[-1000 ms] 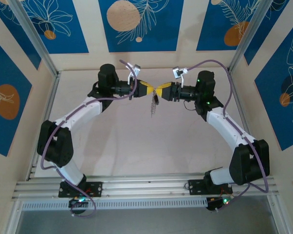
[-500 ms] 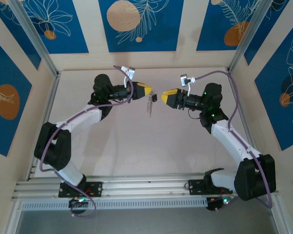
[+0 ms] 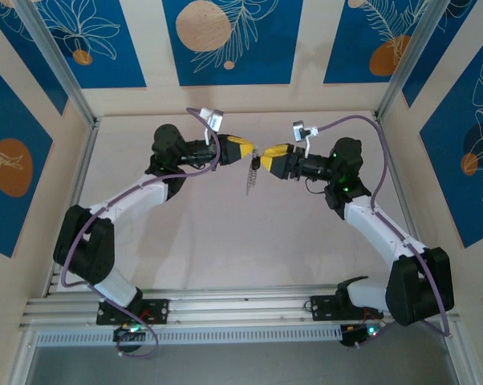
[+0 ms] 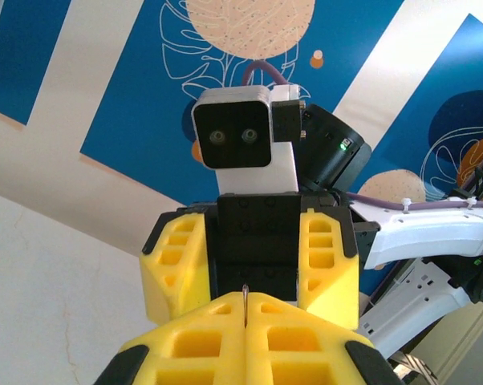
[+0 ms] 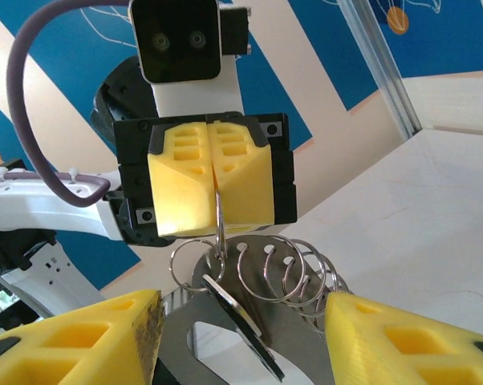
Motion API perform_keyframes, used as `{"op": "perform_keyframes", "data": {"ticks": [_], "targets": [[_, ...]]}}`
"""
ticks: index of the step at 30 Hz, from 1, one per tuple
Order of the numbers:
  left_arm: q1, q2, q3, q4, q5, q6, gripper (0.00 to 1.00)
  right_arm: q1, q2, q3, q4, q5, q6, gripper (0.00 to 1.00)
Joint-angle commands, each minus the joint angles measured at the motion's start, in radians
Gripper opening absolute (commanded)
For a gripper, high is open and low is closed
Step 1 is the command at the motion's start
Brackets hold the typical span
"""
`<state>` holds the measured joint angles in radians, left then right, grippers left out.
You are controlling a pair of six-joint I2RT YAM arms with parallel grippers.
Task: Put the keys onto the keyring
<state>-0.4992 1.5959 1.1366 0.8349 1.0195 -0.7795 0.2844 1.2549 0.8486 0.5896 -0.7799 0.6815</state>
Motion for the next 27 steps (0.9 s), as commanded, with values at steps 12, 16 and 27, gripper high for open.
{"op": "perform_keyframes", "data": {"ticks": [12,16,27], "targets": [[-0.015,-0.035,0.023,0.053,-0.019,-0.005,0.0,0.046,0.003,-0.029,0.029,-0.042,-0.013,0.03],[-0.016,-0.045,0.015,0.055,-0.029,-0.004,0.0,0.042,-0.019,-0.049,-0.002,-0.027,-0.029,0.0],[-0.018,-0.083,-0.011,0.078,-0.068,-0.01,0.0,0.054,0.01,-0.039,-0.001,-0.013,-0.018,0.0]]}}
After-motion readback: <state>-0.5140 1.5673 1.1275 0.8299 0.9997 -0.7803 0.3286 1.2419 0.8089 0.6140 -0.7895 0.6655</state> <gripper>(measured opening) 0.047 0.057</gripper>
